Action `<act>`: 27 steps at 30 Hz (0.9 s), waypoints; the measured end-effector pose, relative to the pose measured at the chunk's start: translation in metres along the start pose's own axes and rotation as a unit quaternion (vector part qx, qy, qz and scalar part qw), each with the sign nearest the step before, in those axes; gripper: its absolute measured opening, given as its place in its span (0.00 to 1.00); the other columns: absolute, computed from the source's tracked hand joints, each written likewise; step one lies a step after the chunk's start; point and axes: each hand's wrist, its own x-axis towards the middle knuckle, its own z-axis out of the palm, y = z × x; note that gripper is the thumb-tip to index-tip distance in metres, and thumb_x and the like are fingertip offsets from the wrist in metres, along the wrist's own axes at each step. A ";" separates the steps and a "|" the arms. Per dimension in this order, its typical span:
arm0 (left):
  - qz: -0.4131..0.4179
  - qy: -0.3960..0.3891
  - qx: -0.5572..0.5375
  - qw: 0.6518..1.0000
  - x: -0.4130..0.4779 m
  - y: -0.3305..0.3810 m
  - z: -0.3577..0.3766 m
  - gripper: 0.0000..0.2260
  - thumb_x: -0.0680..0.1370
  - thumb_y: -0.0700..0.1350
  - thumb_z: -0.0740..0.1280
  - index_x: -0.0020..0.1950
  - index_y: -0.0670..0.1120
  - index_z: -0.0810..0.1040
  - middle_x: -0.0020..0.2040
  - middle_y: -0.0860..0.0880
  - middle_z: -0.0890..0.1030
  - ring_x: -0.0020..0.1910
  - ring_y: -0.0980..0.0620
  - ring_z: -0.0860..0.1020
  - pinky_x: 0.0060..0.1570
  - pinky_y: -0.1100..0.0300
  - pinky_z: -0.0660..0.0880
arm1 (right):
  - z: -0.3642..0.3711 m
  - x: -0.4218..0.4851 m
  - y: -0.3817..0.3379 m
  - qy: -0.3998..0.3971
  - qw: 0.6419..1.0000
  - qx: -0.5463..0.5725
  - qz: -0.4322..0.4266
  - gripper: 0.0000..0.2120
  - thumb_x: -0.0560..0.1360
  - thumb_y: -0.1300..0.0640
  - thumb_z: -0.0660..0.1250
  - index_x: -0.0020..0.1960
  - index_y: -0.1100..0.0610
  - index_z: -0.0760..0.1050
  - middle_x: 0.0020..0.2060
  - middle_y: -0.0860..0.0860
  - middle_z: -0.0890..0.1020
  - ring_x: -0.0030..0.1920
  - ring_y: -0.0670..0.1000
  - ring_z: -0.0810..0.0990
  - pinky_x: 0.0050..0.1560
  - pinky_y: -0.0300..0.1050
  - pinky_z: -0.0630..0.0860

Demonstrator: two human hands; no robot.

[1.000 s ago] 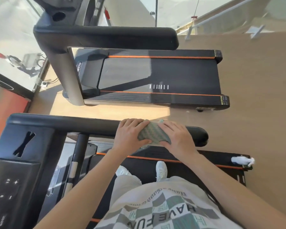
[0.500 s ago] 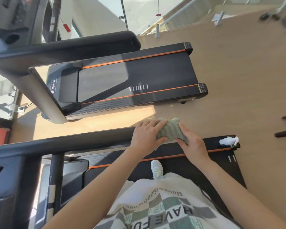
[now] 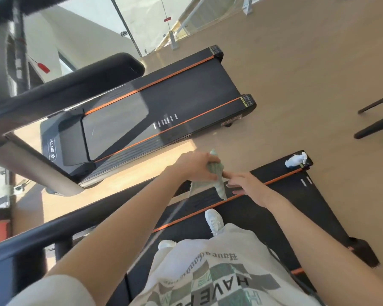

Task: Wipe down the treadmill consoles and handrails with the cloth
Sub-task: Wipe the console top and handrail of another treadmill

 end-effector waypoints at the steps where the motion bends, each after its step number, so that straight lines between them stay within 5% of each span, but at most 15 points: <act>1: -0.005 -0.028 -0.015 0.999 0.005 0.000 -0.006 0.21 0.79 0.60 0.65 0.71 0.58 0.75 0.61 0.53 0.80 0.56 0.49 0.78 0.51 0.55 0.73 | 0.001 -0.001 0.002 0.010 1.000 0.023 0.006 0.18 0.74 0.49 0.66 0.64 0.44 0.79 0.63 0.46 0.81 0.63 0.50 0.78 0.67 0.53 0.73; 3: -0.012 -0.066 -0.054 0.996 0.014 0.000 -0.015 0.18 0.83 0.57 0.61 0.70 0.57 0.77 0.62 0.52 0.80 0.55 0.49 0.76 0.53 0.55 0.69 | 0.008 0.000 0.006 0.023 0.997 0.072 0.000 0.11 0.80 0.54 0.65 0.61 0.46 0.80 0.59 0.51 0.84 0.61 0.53 0.81 0.64 0.52 0.76; 7: -0.023 -0.104 -0.102 0.989 0.021 0.000 -0.019 0.17 0.85 0.54 0.59 0.71 0.54 0.77 0.65 0.51 0.78 0.56 0.51 0.74 0.54 0.58 0.65 | 0.028 0.010 0.001 0.031 0.968 0.249 -0.004 0.14 0.83 0.57 0.62 0.67 0.53 0.76 0.59 0.56 0.83 0.59 0.57 0.83 0.56 0.51 0.81; 10: -0.034 -0.120 -0.141 0.982 0.018 -0.002 -0.021 0.18 0.85 0.56 0.59 0.72 0.54 0.76 0.63 0.52 0.78 0.56 0.52 0.74 0.54 0.59 0.66 | 0.035 0.019 -0.013 0.051 0.964 0.261 -0.017 0.15 0.84 0.56 0.61 0.70 0.51 0.74 0.62 0.53 0.81 0.61 0.55 0.81 0.52 0.50 0.82; 18: -0.021 -0.010 -0.152 0.988 -0.023 -0.028 -0.005 0.25 0.80 0.61 0.66 0.76 0.58 0.69 0.57 0.52 0.82 0.53 0.50 0.79 0.55 0.52 0.76 | 0.032 0.019 -0.040 0.113 0.988 -0.022 -0.106 0.20 0.82 0.54 0.64 0.73 0.53 0.71 0.64 0.45 0.78 0.65 0.45 0.75 0.59 0.35 0.72; 23: -0.029 0.141 -0.156 0.977 -0.058 -0.045 0.018 0.26 0.77 0.58 0.72 0.74 0.61 0.72 0.57 0.57 0.85 0.51 0.54 0.80 0.51 0.59 0.74 | 0.047 0.009 -0.042 0.118 0.954 -0.160 -0.225 0.20 0.81 0.58 0.67 0.72 0.54 0.73 0.68 0.47 0.76 0.68 0.44 0.73 0.69 0.40 0.69; 27: -0.053 0.258 -0.109 0.959 -0.080 -0.057 0.040 0.18 0.76 0.57 0.73 0.66 0.61 0.81 0.59 0.60 0.84 0.53 0.53 0.81 0.49 0.55 0.79 | 0.060 0.014 -0.047 0.129 0.889 -0.305 -0.317 0.19 0.78 0.62 0.68 0.68 0.55 0.77 0.68 0.50 0.77 0.67 0.51 0.73 0.69 0.48 0.70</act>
